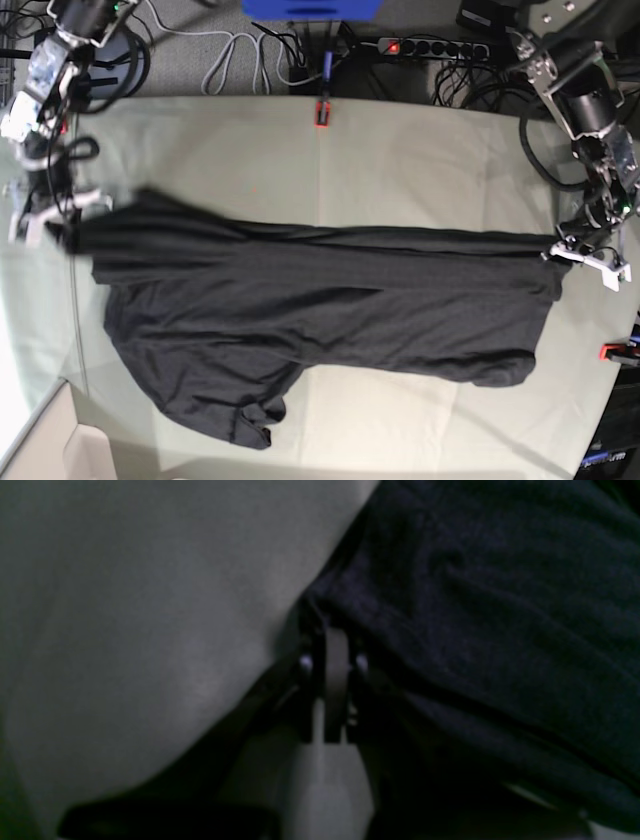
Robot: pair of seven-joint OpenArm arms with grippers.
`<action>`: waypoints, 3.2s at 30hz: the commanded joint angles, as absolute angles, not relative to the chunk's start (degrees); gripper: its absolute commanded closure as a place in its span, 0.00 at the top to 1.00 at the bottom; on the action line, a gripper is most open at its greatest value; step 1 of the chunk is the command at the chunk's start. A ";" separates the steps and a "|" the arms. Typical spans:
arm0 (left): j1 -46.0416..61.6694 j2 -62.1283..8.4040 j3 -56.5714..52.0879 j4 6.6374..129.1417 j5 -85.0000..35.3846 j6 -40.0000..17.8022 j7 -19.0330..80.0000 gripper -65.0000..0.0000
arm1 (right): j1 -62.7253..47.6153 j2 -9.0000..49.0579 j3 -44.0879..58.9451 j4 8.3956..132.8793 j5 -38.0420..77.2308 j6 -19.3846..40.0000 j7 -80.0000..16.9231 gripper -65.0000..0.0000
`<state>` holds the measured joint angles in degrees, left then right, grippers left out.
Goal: Layout the t-shirt on the table in an organized manner, then fold the t-shirt properly
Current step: 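Lower the folded edge with both grippers onto the shirt, then lift the edge again with both grippers and pull it back over the collar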
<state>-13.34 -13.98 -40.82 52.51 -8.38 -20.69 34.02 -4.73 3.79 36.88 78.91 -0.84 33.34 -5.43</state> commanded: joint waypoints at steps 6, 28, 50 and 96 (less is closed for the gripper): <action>-14.37 -15.08 -41.01 53.58 -8.92 -20.79 32.84 0.00 | 3.74 4.18 30.99 82.77 -0.31 34.77 -12.44 0.00; -13.23 -15.08 -40.75 53.67 -8.92 -20.79 32.92 0.00 | 17.80 9.36 22.99 67.47 -0.13 34.51 -25.27 0.57; -13.23 -15.08 -40.66 53.67 -8.66 -20.79 32.92 0.00 | -0.22 7.69 27.38 69.14 -0.04 34.77 -19.91 0.33; -6.11 -21.05 -33.36 84.79 -8.57 -20.79 64.13 0.01 | -11.12 6.11 40.92 103.60 -0.13 40.00 -28.53 0.00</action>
<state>-5.43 -19.86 -32.88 83.92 -9.45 -21.19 64.49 -10.70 5.19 40.45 102.65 -0.30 39.81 -29.06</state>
